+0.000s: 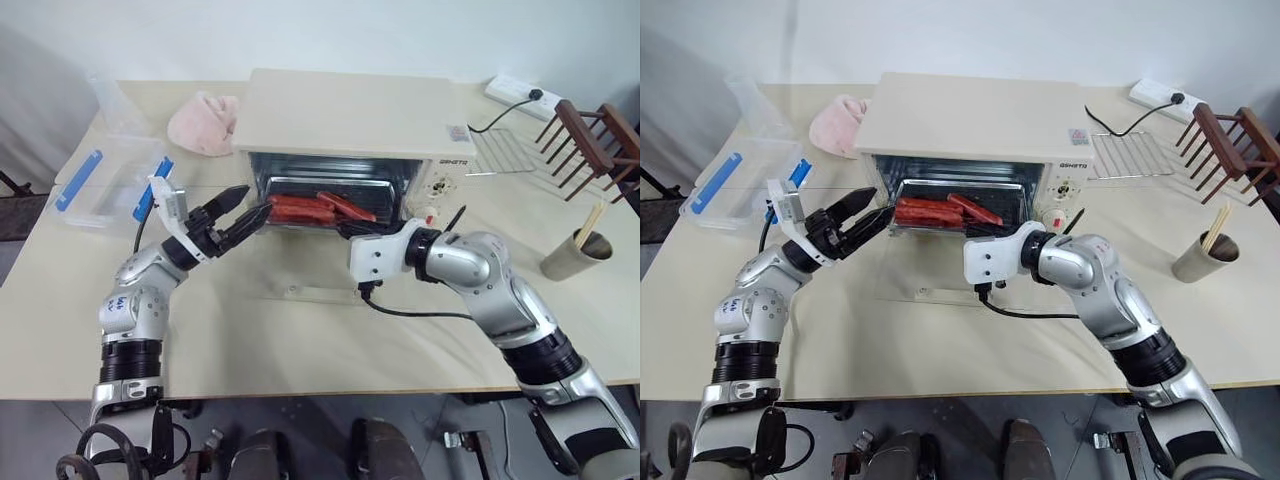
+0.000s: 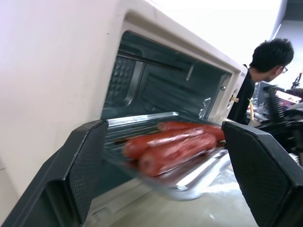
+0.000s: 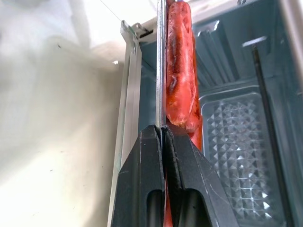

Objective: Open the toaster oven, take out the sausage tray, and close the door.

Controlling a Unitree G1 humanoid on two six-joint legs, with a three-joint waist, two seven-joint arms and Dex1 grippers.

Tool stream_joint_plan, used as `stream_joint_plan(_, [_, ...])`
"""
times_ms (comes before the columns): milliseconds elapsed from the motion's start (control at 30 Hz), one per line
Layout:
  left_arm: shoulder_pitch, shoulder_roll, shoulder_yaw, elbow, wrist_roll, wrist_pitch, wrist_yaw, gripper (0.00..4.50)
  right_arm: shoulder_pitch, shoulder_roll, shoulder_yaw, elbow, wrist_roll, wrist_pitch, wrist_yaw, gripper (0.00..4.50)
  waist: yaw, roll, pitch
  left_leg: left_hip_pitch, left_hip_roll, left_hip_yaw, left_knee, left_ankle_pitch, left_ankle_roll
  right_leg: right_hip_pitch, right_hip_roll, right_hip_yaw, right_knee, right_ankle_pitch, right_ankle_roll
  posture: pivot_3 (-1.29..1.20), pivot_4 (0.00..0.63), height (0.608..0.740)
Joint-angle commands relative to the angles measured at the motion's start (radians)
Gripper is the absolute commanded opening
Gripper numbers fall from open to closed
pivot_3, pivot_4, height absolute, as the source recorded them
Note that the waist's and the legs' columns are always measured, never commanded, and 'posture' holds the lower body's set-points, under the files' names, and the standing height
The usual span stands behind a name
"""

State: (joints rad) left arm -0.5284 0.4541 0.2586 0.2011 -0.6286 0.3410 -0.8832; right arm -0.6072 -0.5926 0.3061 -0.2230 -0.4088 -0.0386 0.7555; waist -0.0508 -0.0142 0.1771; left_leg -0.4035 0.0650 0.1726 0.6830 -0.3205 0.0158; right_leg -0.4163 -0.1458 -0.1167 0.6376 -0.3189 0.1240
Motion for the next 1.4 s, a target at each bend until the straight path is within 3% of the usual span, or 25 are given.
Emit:
stream_joint_plan(33, [0.04,0.051,0.016,-0.065,-0.035,0.039,-0.059,4.11,0.024,-0.031,-0.053,-0.094,0.012,-0.011,-0.003,0.01,0.003,0.0,0.0,0.0,0.0,0.0,0.0,0.0,0.0,0.0,0.0,0.0,0.0,0.0,0.0,0.0,0.15,0.74])
stream_joint_plan(267, [0.082,0.117,0.018,-0.073,-0.026,0.061,-0.124,4.11,0.067,-0.06,-0.053,-0.091,0.006,-0.04,-0.006,0.01,0.024,0.0,0.0,0.0,0.0,0.002,0.002,0.0,0.0,0.002,0.0,-0.001,-0.001,0.0,0.0,0.0,0.15,0.74])
stream_joint_plan(600, [0.072,0.105,0.005,-0.074,-0.023,0.053,-0.122,4.11,0.075,-0.079,-0.054,-0.072,-0.006,-0.083,-0.02,0.01,0.023,0.0,0.0,0.0,0.0,0.002,0.002,0.0,0.0,0.002,0.0,-0.002,-0.001,0.0,0.0,0.0,0.15,0.74])
stream_joint_plan(1067, [0.06,0.092,-0.005,-0.066,-0.015,0.048,-0.121,4.11,0.21,-0.083,-0.049,-0.053,-0.121,-0.202,-0.155,0.01,0.023,-0.001,0.0,0.0,0.0,0.002,0.002,0.0,0.0,0.003,0.0,-0.002,-0.001,0.0,0.0,0.0,0.15,0.74])
stream_joint_plan(1400, [0.055,0.098,-0.012,-0.056,-0.016,0.064,-0.124,4.11,0.239,-0.094,-0.078,-0.108,-0.103,-0.198,-0.116,0.01,0.023,-0.001,0.0,0.0,0.0,0.002,0.004,0.001,-0.001,0.003,0.0,-0.002,0.0,0.0,0.0,0.0,0.15,0.74])
